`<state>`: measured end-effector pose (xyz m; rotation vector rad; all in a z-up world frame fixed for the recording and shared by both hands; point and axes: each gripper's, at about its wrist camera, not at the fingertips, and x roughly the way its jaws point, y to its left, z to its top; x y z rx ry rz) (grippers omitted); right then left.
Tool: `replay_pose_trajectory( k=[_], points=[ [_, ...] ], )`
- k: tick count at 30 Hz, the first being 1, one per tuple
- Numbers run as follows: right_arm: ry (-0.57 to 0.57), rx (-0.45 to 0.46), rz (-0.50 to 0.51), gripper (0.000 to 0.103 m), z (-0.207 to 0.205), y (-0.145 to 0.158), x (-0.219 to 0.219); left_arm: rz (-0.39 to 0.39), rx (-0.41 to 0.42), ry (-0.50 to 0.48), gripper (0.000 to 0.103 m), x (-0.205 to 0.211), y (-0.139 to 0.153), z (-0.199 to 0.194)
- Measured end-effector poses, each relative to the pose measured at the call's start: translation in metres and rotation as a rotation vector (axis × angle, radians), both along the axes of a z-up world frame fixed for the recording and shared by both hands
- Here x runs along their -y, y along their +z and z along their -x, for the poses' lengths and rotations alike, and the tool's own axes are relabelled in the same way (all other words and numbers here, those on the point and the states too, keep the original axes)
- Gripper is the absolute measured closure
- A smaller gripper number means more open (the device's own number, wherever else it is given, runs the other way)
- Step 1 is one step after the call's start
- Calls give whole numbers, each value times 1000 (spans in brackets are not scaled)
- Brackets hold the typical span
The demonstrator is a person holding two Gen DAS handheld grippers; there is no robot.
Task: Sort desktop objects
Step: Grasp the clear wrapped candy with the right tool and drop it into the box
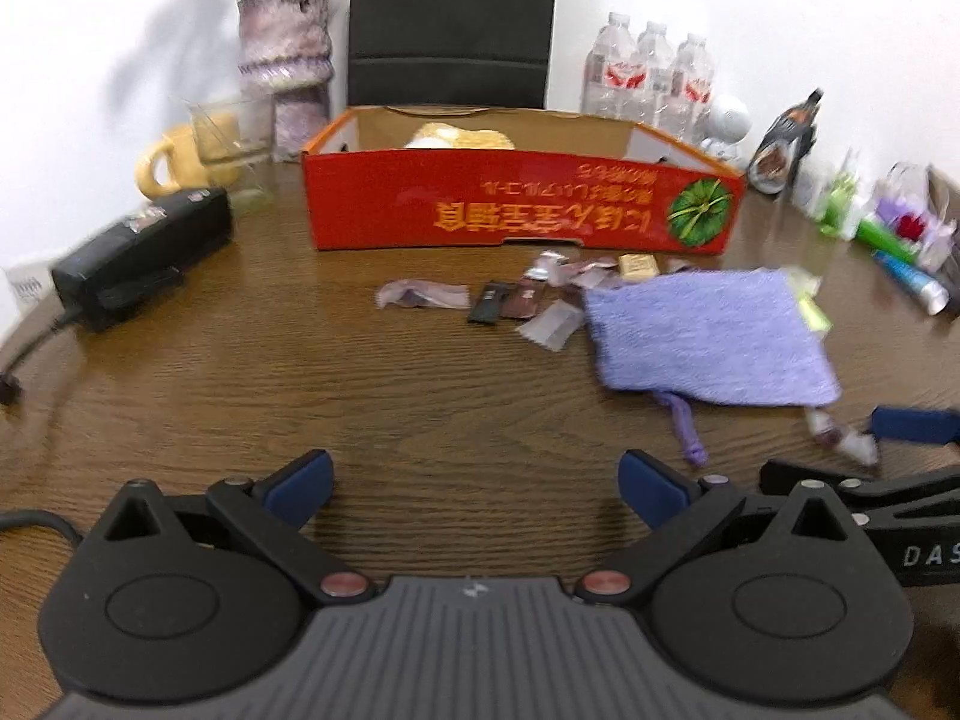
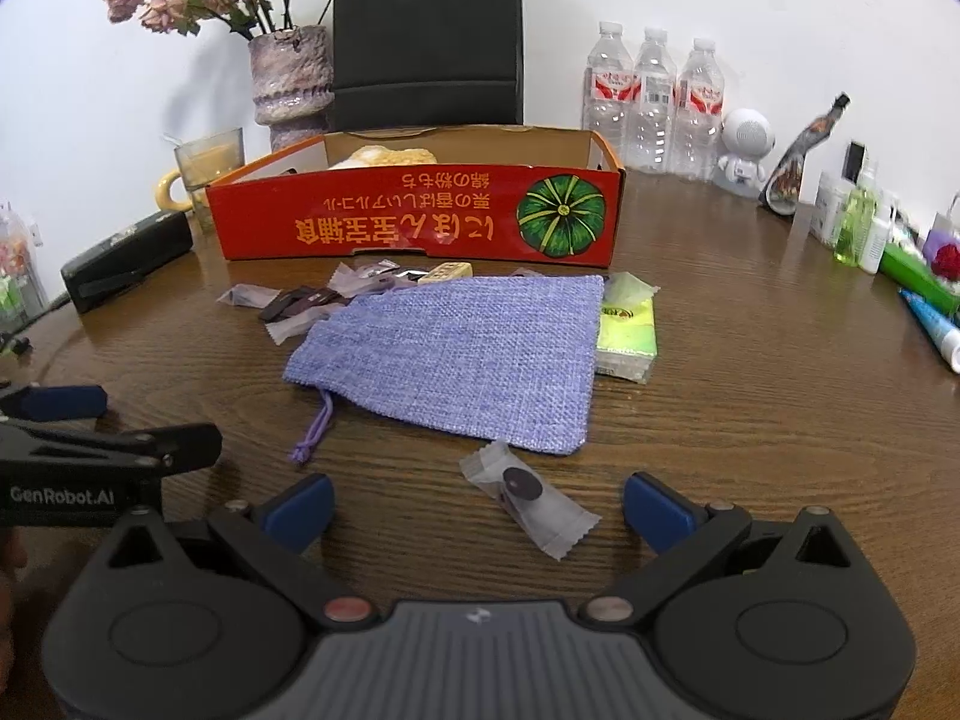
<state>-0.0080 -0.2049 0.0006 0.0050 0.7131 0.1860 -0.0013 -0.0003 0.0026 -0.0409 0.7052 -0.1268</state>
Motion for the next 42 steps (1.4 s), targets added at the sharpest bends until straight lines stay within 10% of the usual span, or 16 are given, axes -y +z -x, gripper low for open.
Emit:
replay_pose_trajectory(
  k=[6,16,22,29,42],
  points=[
    [36,-2,-26,25,-2,5,10,54,64,-117,2,-3,20,-21],
    [93,53,45,75,1,4,6,6,23,-237,56,18,18,-82],
    [99,43,29,80,2,6,7,9,-23,-239,63,19,8,-93],
    [86,41,-1,84,3,6,13,-35,-28,-240,98,24,11,-78],
    [84,76,-12,96,24,22,19,56,67,-124,99,-4,49,-9]
  ],
)
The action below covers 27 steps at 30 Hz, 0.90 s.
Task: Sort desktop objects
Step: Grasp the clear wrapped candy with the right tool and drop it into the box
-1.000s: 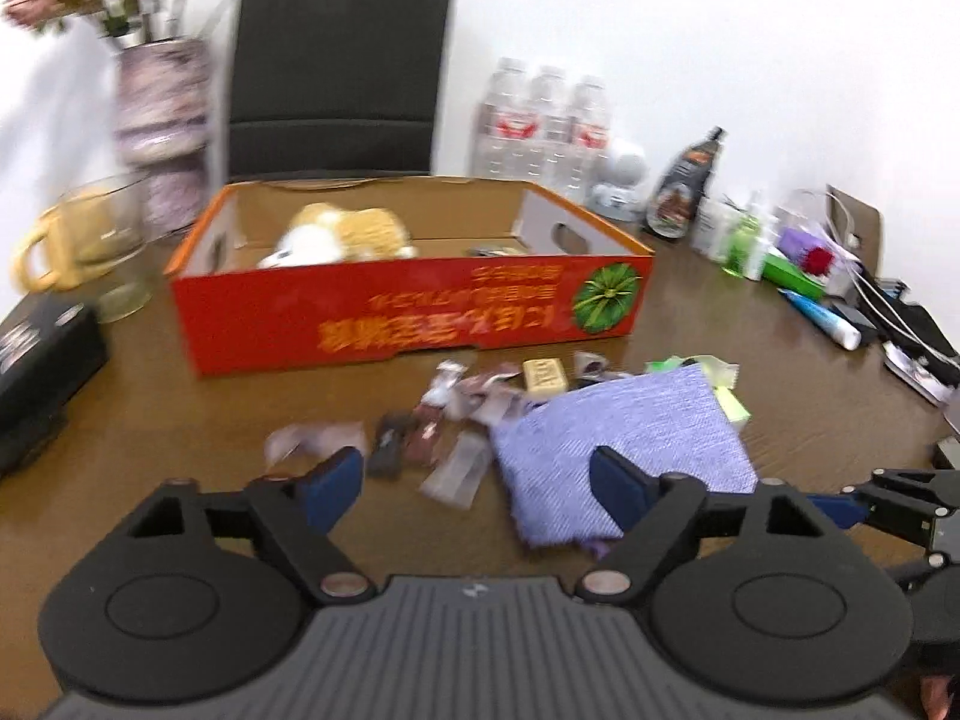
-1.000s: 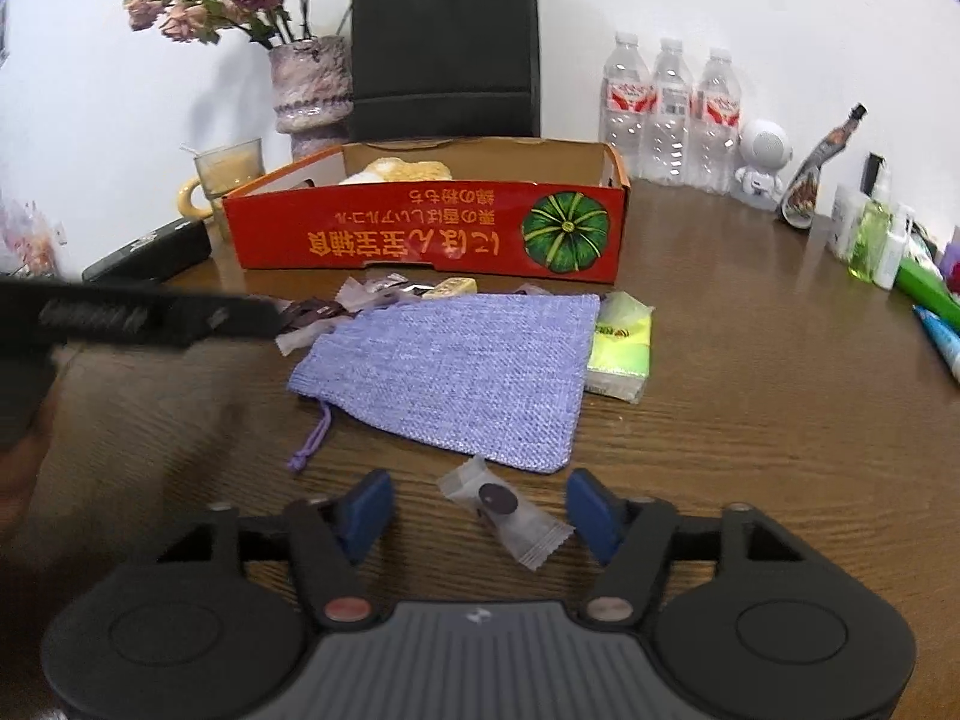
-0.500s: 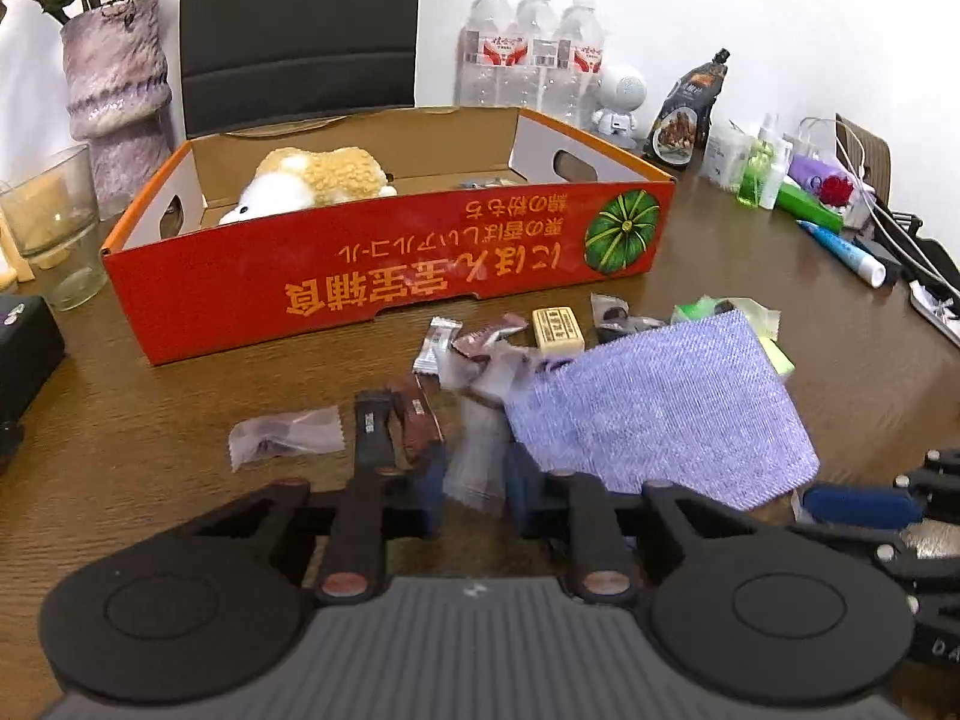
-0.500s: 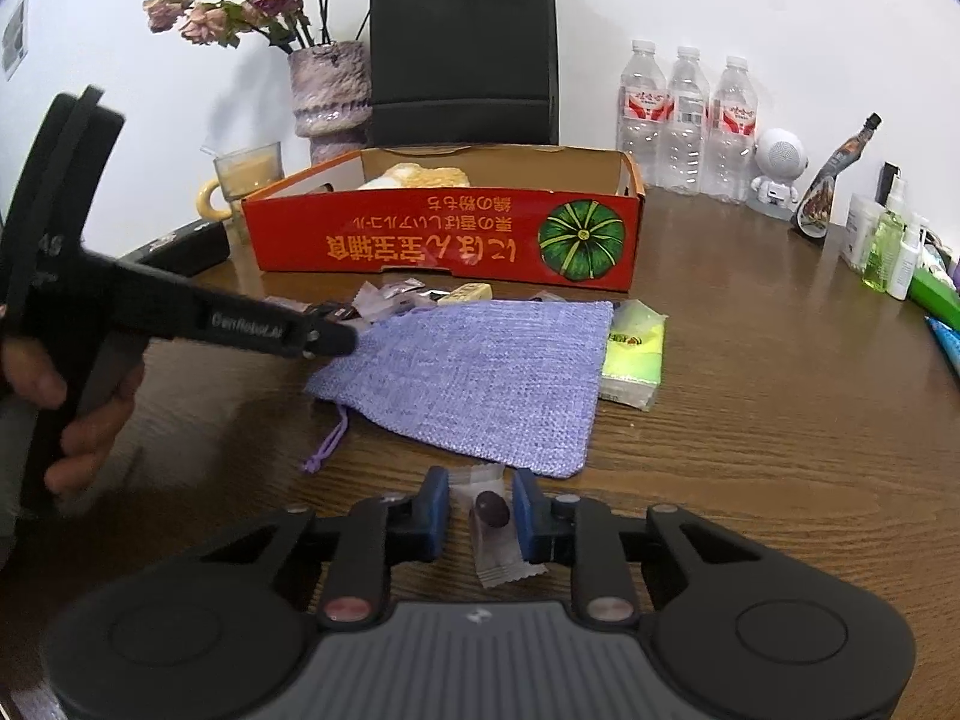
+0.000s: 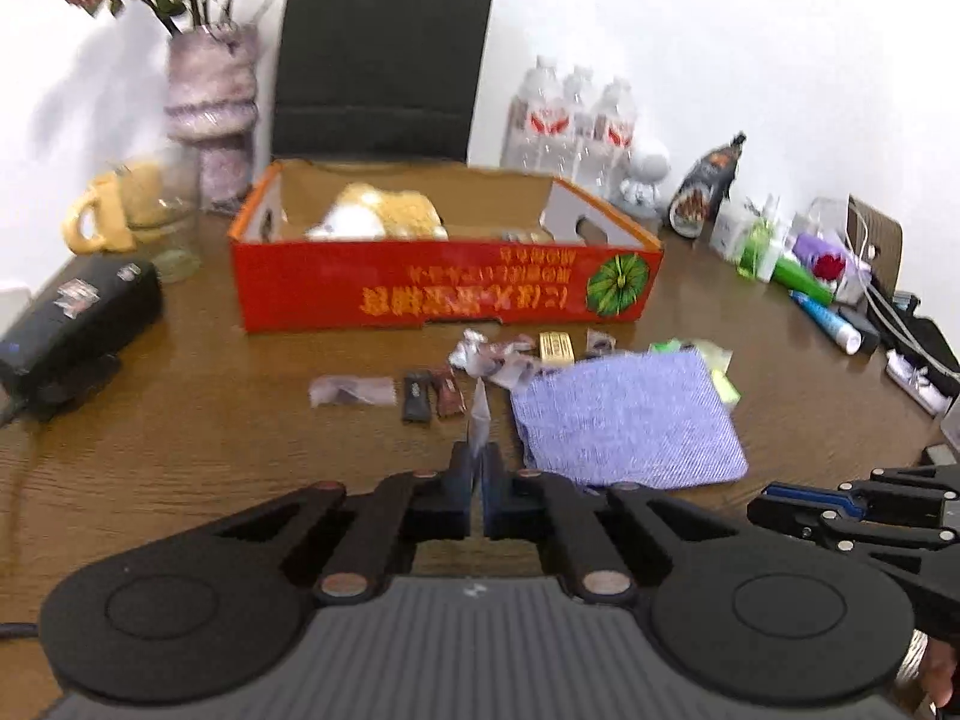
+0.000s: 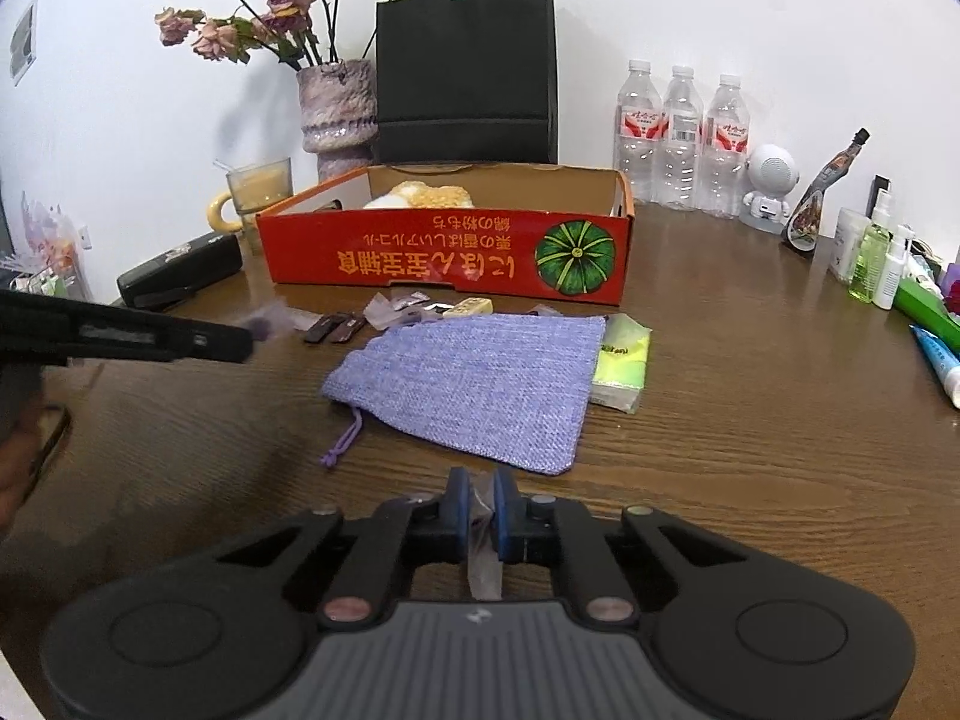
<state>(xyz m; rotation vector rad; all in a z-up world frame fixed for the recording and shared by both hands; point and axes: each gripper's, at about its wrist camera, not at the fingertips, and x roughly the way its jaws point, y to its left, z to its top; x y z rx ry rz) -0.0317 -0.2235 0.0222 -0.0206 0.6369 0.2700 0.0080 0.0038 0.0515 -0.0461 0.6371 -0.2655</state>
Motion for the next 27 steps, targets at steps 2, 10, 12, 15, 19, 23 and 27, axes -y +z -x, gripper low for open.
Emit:
replay_pose_trajectory(
  k=[2,10,12,15,19,23,27],
  points=[
    [-4,17,-14,96,2,9,2,13,29,12,99,-4,14,2],
    [16,190,-48,96,-41,86,1,0,127,36,99,-15,80,-63],
    [15,195,-60,96,-75,100,-2,-32,125,55,99,-13,86,-98],
    [-1,160,-89,96,-140,113,-10,-66,78,79,99,-10,85,-160],
    [-38,28,-95,96,-235,103,-25,-112,-31,117,99,-11,67,-223],
    [-50,-157,-107,96,-295,71,-36,-75,-164,135,98,-20,43,-254],
    [-82,-283,-46,41,-320,51,-43,-48,-192,175,27,-30,32,-260]
  ],
)
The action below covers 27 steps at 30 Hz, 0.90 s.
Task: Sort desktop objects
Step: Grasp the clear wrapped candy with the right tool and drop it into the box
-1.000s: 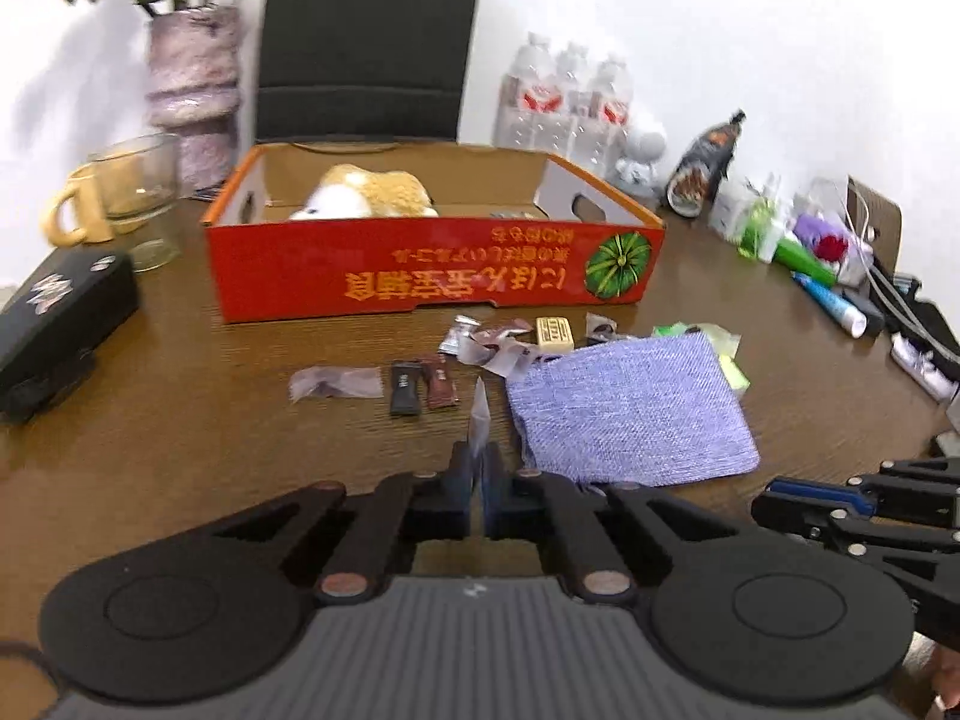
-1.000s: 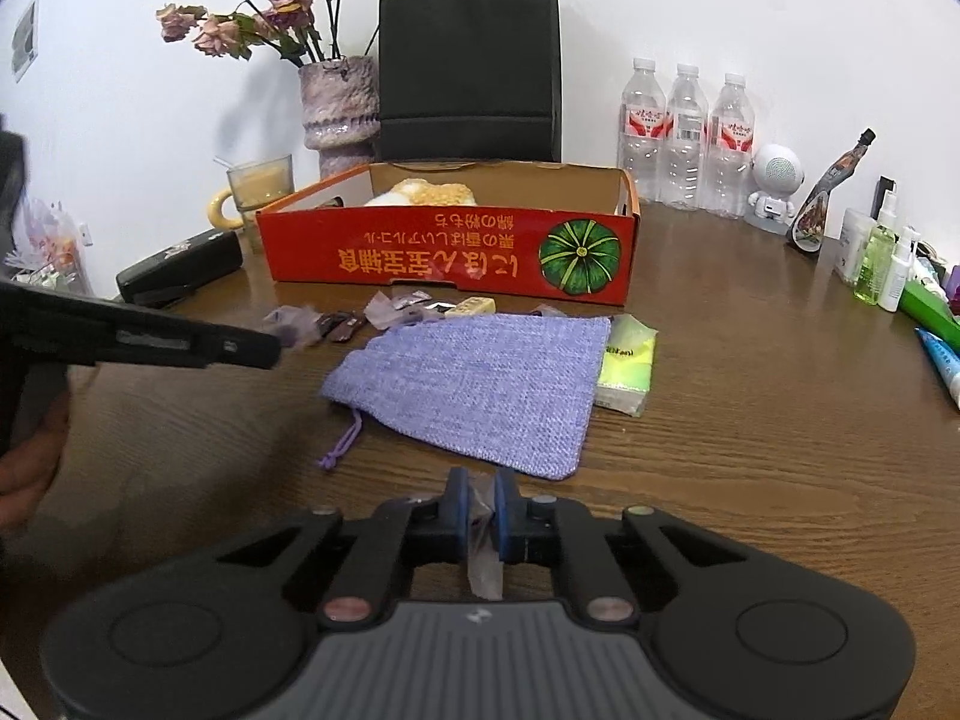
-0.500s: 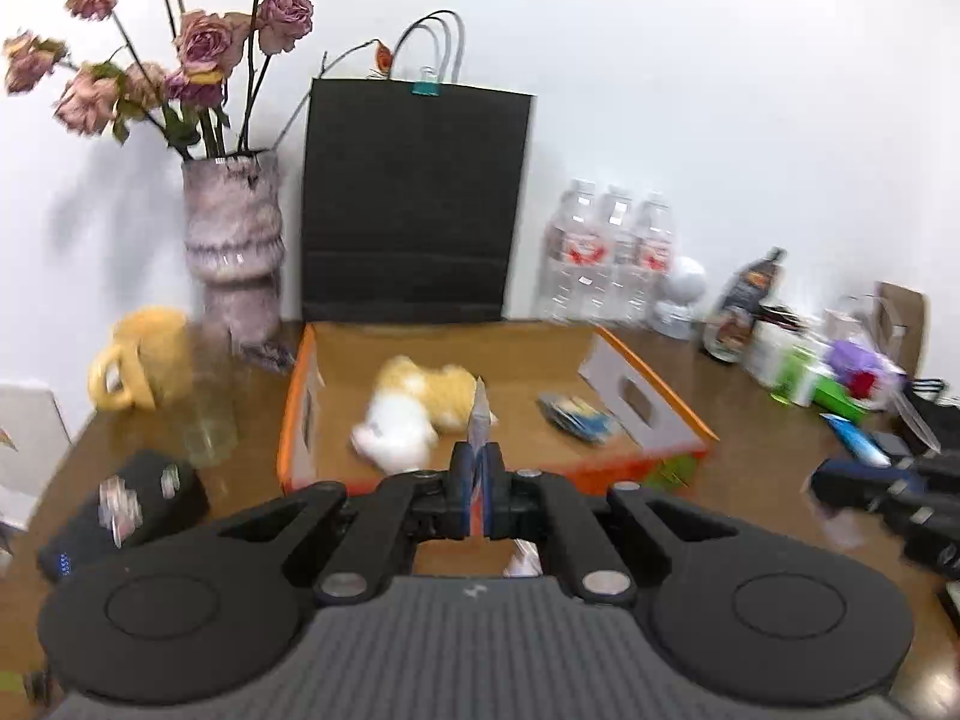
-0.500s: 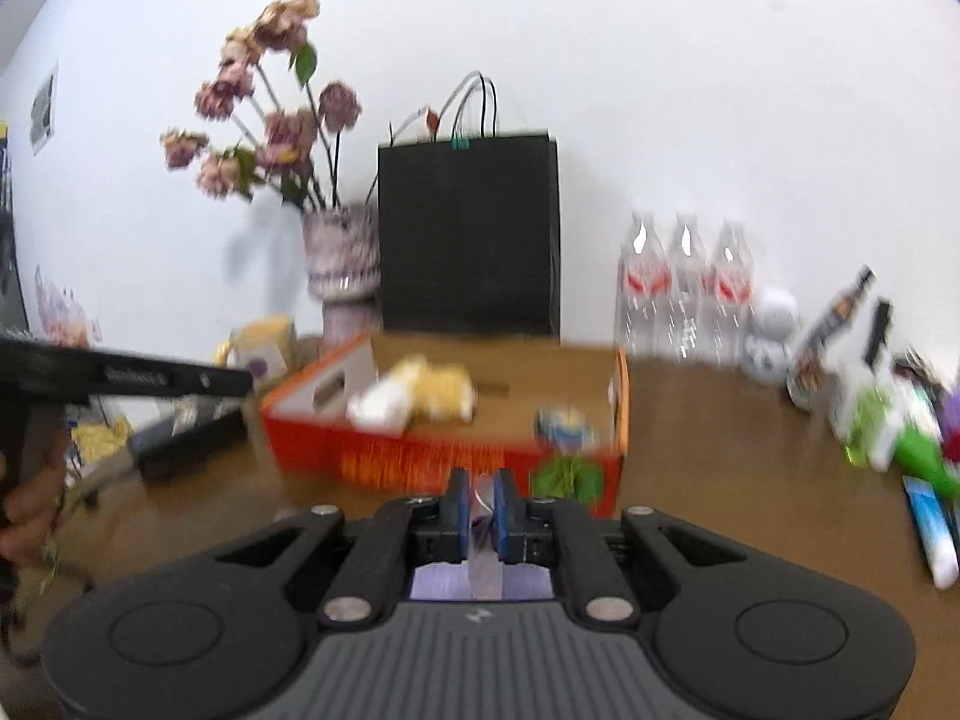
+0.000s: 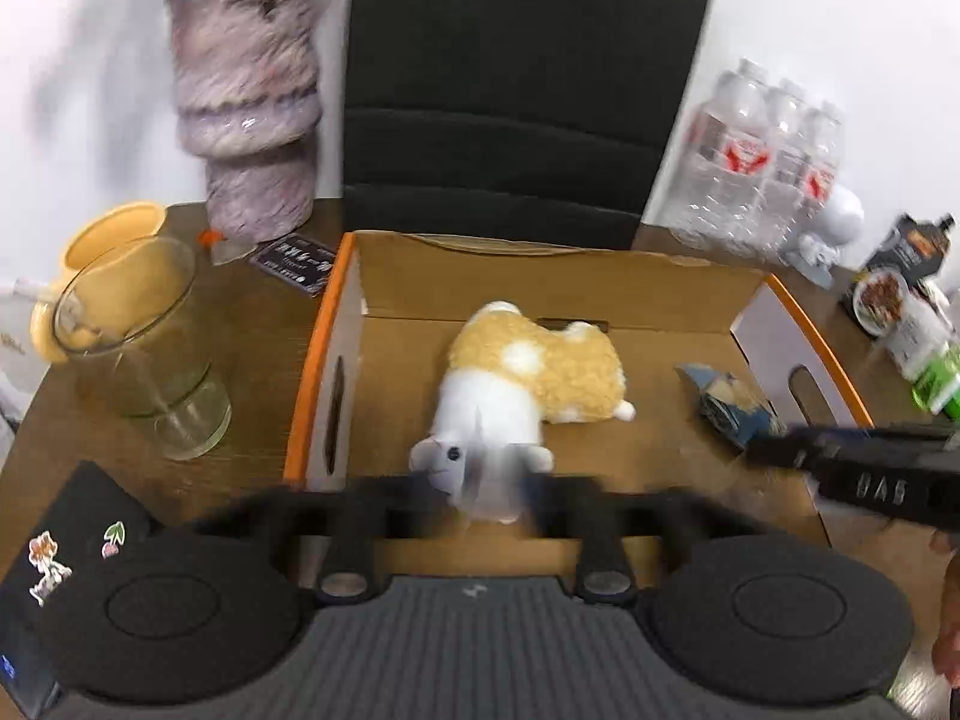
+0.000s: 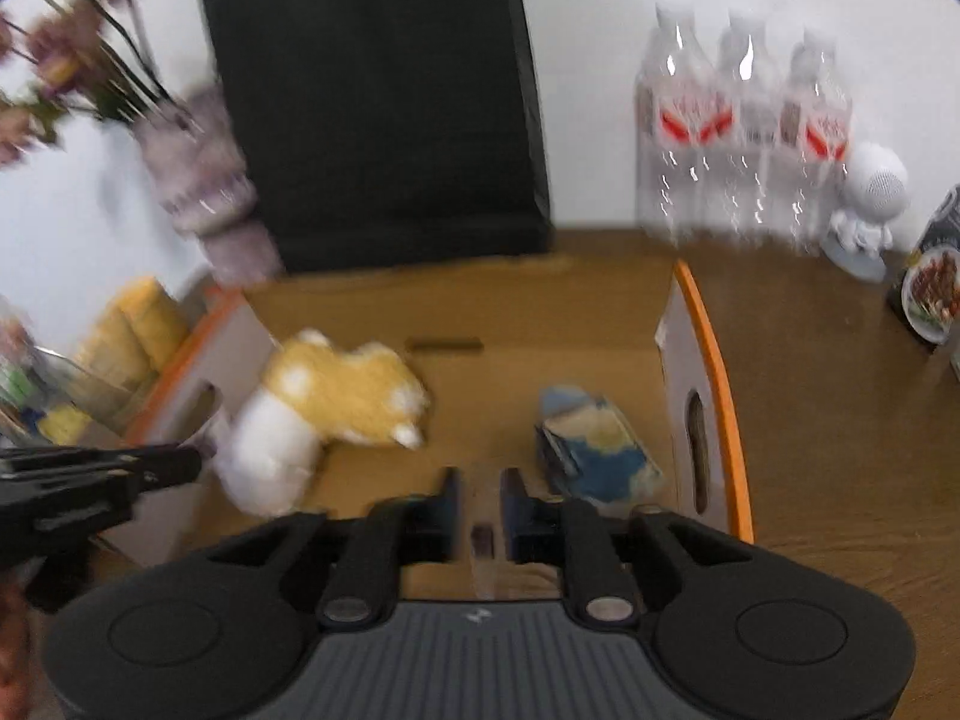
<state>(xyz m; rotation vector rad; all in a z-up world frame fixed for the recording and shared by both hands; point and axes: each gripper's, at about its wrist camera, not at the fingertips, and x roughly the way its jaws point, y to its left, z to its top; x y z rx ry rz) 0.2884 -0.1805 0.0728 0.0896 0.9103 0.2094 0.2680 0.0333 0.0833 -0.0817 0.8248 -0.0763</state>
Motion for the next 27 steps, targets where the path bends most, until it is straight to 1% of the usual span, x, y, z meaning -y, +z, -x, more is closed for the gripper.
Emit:
replay_pose_trajectory(
  k=[1,2,4,5,7,9,12,15,16,19,21,22,23,25,27],
  points=[
    [-7,-24,6,26,-2,-1,0,-7,25,9,5,-2,3,2],
    [-14,-26,5,23,-1,-1,0,-13,47,17,5,-3,6,4],
    [-26,-26,20,22,1,3,1,-21,18,20,5,-4,11,3],
    [-31,-41,27,22,1,4,2,-24,3,21,5,-4,14,2],
    [-39,-77,36,22,1,7,2,-19,-27,34,1,-3,19,3],
    [-36,-103,45,21,6,10,2,-18,-35,37,0,-3,22,6],
    [-25,-100,44,20,19,17,3,-31,-56,41,0,0,26,17],
    [-29,-83,9,19,35,25,9,-47,-45,32,0,2,32,34],
    [-30,-75,-4,19,42,28,10,-46,-36,33,0,2,35,41],
    [-29,-28,-7,19,72,40,12,-2,-12,27,0,-2,47,69],
    [-27,30,-3,18,100,48,16,19,44,12,0,-9,56,98],
    [-23,73,-7,13,118,51,19,39,87,6,0,-12,58,116],
    [-16,113,-13,10,137,52,21,58,127,0,0,-15,60,134],
    [-1,181,-33,5,173,47,26,77,145,-5,0,-15,53,159],
    [0,227,-62,5,206,34,31,68,168,12,0,-10,37,188]
  ],
)
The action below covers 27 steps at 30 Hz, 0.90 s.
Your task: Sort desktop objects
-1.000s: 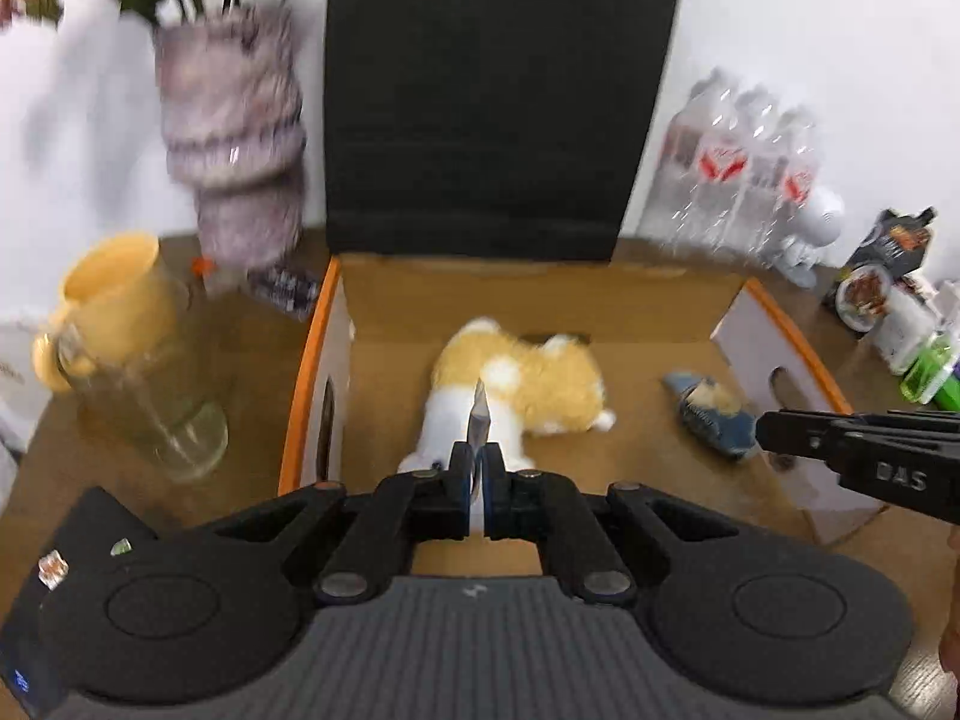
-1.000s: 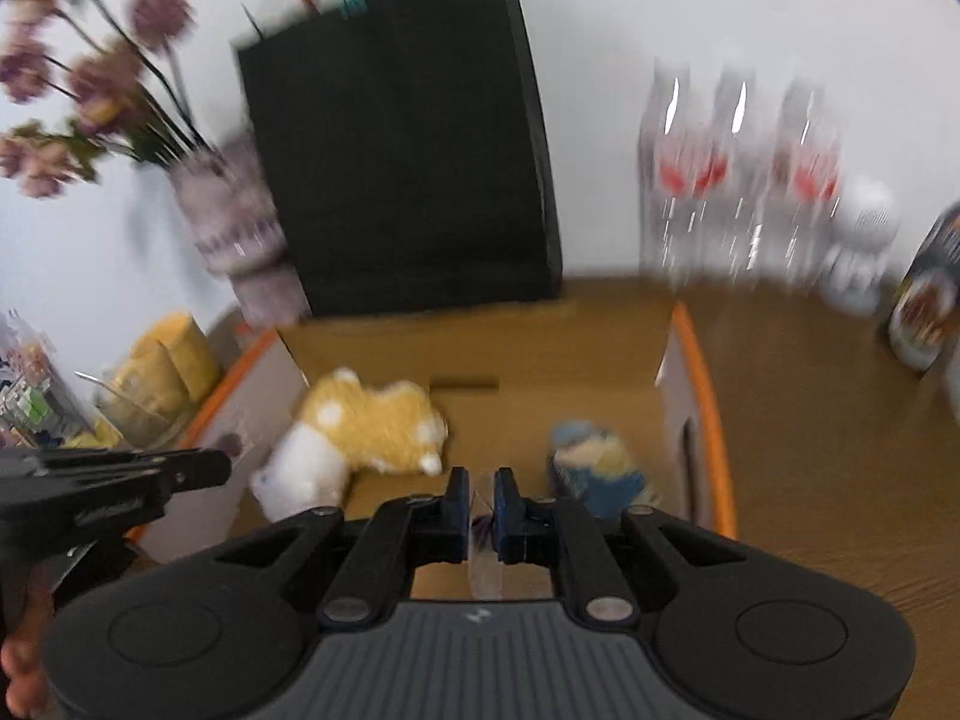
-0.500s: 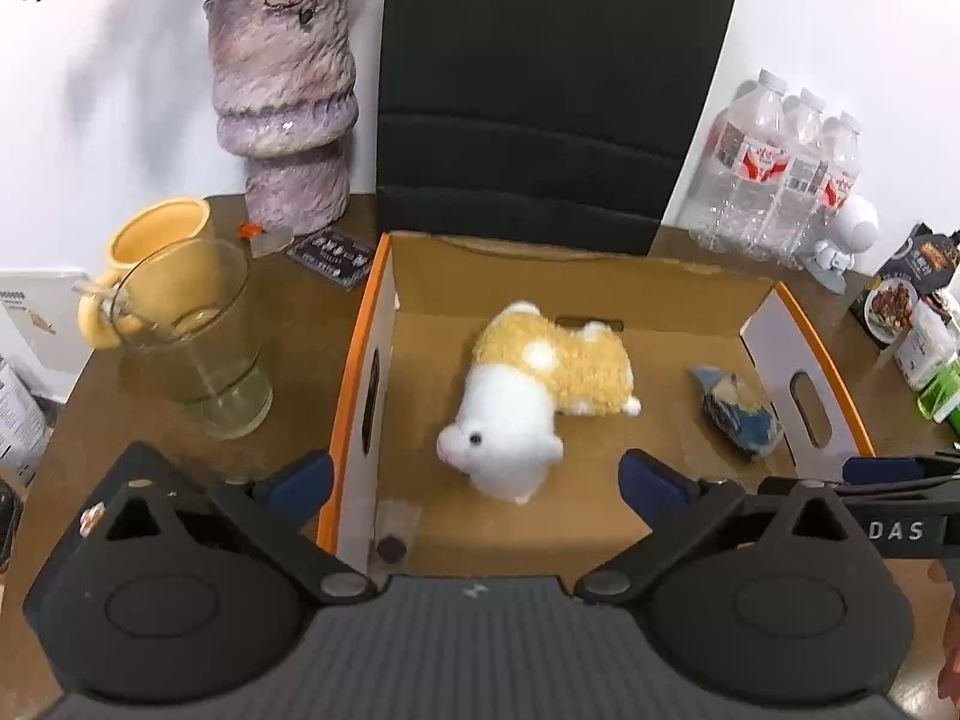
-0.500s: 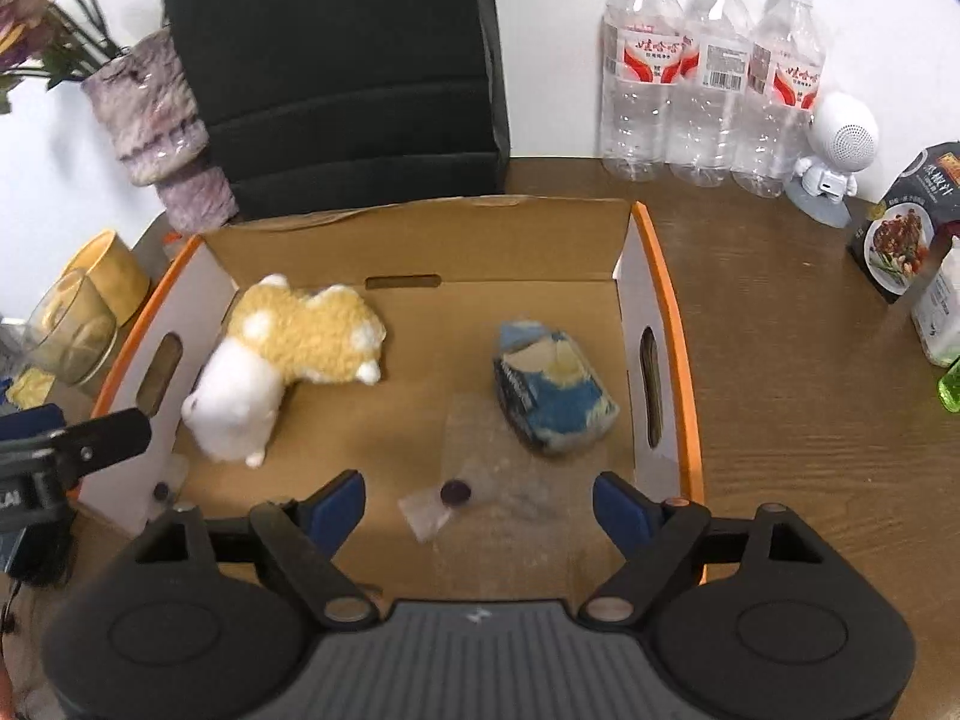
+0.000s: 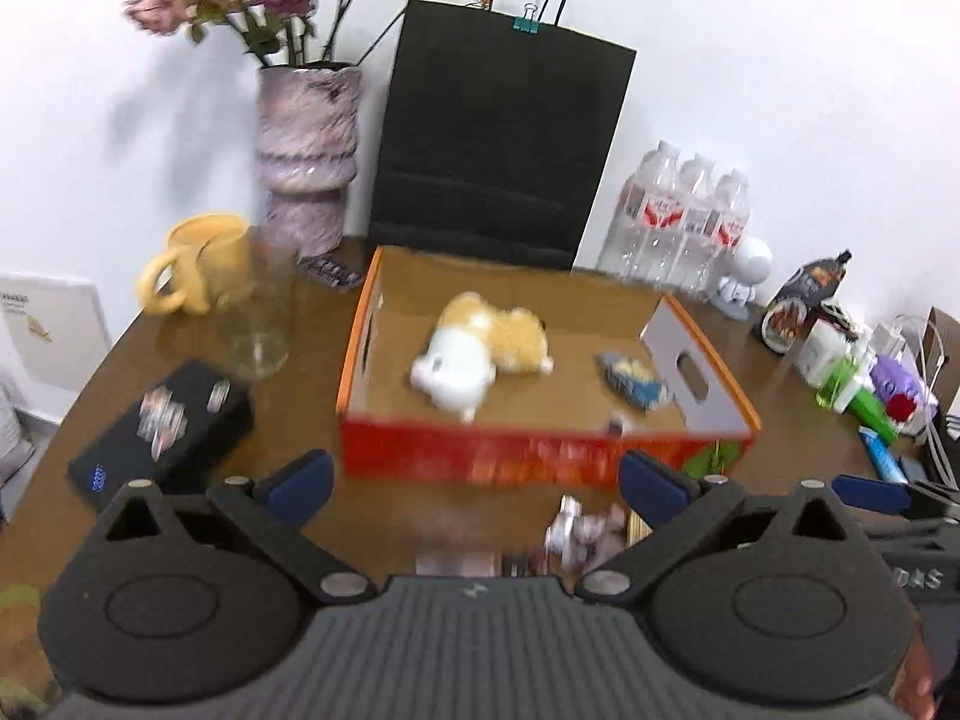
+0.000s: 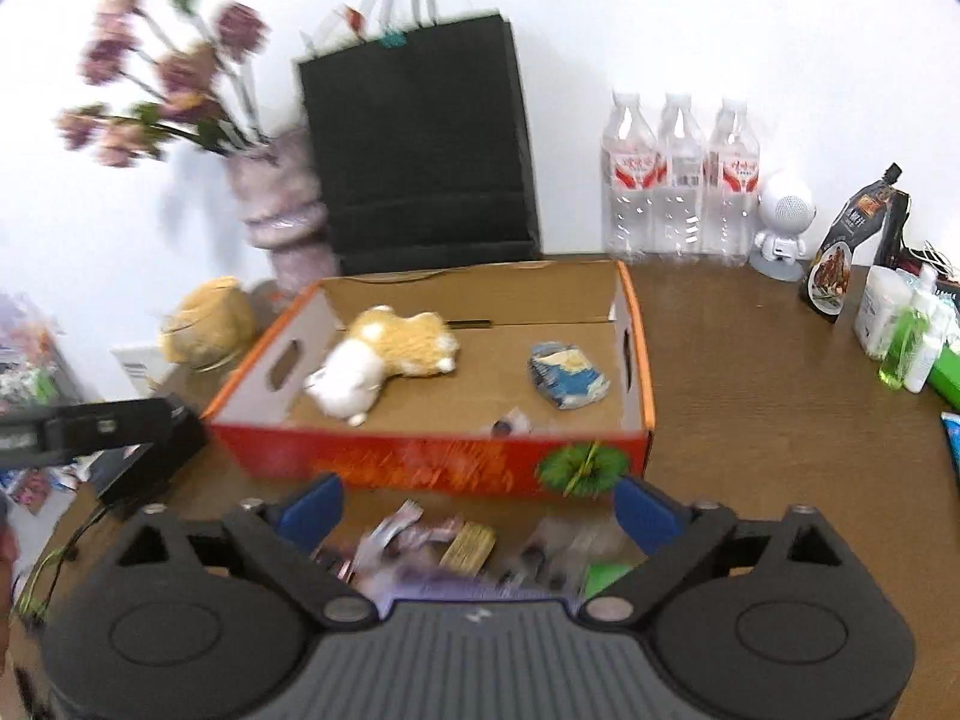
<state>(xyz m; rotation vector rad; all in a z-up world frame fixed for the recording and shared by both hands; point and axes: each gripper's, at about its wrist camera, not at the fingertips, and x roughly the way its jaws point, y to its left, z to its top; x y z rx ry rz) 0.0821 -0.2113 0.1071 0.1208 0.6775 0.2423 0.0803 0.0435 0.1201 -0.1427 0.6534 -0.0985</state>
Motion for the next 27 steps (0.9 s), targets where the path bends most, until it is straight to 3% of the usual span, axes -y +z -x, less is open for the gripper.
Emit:
replay_pose_trajectory(
  k=[4,9,20,27],
  points=[
    [-52,40,-57,3,55,-37,8,-40,62,-10,0,15,-44,48],
    [-46,45,-23,3,86,-81,0,-133,88,-55,0,37,-87,79],
    [-56,5,19,3,78,-102,-9,-114,25,-16,0,32,-116,74],
    [-49,7,10,3,77,-108,-8,-117,-23,-52,0,32,-122,70]
  ],
)
